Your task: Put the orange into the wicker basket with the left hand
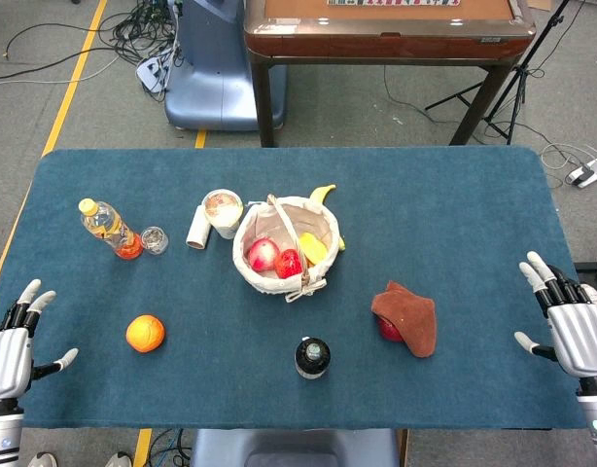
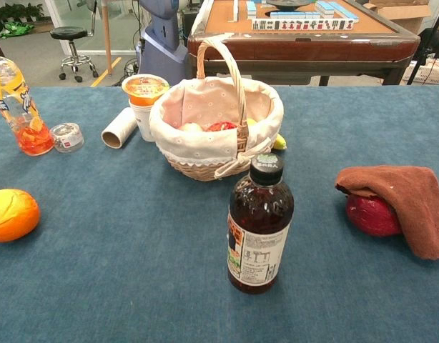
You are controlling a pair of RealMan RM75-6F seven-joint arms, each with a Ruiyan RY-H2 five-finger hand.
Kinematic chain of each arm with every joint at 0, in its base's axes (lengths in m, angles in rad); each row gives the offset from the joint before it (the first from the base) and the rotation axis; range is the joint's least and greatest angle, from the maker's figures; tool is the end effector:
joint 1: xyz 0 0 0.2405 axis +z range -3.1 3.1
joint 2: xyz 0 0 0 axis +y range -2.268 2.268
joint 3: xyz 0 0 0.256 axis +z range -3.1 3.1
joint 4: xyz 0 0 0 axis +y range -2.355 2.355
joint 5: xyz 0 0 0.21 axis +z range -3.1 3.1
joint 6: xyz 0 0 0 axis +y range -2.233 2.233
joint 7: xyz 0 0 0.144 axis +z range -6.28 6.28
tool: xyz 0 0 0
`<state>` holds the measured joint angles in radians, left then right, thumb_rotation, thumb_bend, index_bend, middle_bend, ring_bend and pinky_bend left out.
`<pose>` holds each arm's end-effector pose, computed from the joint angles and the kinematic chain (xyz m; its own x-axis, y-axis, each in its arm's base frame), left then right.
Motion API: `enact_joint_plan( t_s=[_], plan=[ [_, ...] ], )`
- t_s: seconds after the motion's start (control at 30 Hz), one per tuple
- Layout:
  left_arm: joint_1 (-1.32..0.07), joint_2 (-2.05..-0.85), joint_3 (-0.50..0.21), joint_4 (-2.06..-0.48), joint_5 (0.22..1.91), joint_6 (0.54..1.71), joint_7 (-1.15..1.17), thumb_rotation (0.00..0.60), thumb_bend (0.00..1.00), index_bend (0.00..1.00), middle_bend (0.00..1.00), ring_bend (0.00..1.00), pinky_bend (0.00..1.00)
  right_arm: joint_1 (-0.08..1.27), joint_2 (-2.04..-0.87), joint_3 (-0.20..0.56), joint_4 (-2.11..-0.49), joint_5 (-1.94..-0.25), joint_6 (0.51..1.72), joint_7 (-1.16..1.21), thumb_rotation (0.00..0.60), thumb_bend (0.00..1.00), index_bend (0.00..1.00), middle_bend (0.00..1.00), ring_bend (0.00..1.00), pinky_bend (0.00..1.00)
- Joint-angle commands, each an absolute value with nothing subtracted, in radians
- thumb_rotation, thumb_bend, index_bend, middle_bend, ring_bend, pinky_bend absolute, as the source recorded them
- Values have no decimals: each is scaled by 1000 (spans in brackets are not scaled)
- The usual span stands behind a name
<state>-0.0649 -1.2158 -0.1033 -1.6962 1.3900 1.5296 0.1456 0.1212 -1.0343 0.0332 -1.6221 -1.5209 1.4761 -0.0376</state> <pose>-0.2977 0.1829 0.1399 0.3542 -0.0602 0.9332 0.9313 0.1132 -0.3462 -0.3075 -0.1891 0.1811 0.4984 -0.0029 0.8670 -0.8655 -0.0593 0.4973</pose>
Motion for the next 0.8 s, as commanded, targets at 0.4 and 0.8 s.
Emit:
enact_joint_plan(
  t_s=[0.4,0.8],
  plan=[
    [-89,-1203,-92,-1658,1443,1503,97,600,86,206,30,131,287,99,-1023,55,-1632,-1525,1522,-36,600,0,0,58,82,225],
    [-234,-1144,-29,-1576,1540,1248,30,600,86,148,30,127,274,88,-1016,68,-1641,-1526,1541,-42,600,0,0,58,82,225]
  ],
)
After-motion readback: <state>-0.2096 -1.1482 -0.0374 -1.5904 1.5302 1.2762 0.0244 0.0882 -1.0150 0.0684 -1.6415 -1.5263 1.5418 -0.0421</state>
